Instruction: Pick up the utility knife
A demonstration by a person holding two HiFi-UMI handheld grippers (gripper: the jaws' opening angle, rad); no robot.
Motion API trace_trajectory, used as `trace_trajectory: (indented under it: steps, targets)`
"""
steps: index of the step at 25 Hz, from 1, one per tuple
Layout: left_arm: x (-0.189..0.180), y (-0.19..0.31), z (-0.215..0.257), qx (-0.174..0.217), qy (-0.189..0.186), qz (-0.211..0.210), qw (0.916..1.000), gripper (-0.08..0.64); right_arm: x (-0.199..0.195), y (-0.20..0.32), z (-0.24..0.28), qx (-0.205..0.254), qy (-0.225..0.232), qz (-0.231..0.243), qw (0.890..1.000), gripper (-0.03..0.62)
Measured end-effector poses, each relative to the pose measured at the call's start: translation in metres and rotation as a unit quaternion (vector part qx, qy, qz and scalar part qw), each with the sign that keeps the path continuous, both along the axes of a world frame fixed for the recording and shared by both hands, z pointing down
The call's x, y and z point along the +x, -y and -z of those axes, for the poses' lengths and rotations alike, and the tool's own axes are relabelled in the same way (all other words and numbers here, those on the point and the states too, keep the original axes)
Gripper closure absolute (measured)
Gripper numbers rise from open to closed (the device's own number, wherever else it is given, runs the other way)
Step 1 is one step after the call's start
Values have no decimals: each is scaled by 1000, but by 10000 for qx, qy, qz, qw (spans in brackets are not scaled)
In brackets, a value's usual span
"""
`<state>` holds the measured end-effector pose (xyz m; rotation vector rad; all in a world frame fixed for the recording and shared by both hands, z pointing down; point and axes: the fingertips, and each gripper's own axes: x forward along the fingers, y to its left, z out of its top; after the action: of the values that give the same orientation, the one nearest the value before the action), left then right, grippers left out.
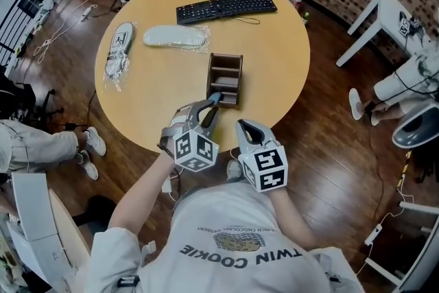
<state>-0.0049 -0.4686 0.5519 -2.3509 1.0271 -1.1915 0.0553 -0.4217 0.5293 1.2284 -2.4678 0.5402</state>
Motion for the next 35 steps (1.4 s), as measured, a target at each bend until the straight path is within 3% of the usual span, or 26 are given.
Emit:
trace_trajectory:
  steps: [7,14,25,35]
  targets:
    - [0,14,-25,20,1029,-526,9933,440,9,8,-7,-60,44,13,10000,589]
    - [5,19,-30,33,1441,-853,9859,472,7,11,-6,-82,85,59,9999,589]
    - [5,8,-10,-68,1123,-898,9896,485,2,-3,-1,-73,100,-8,9999,589]
    - [1,-27,30,139,317,-820,9960,486,-16,-25,17,122,69,-205,9997,589]
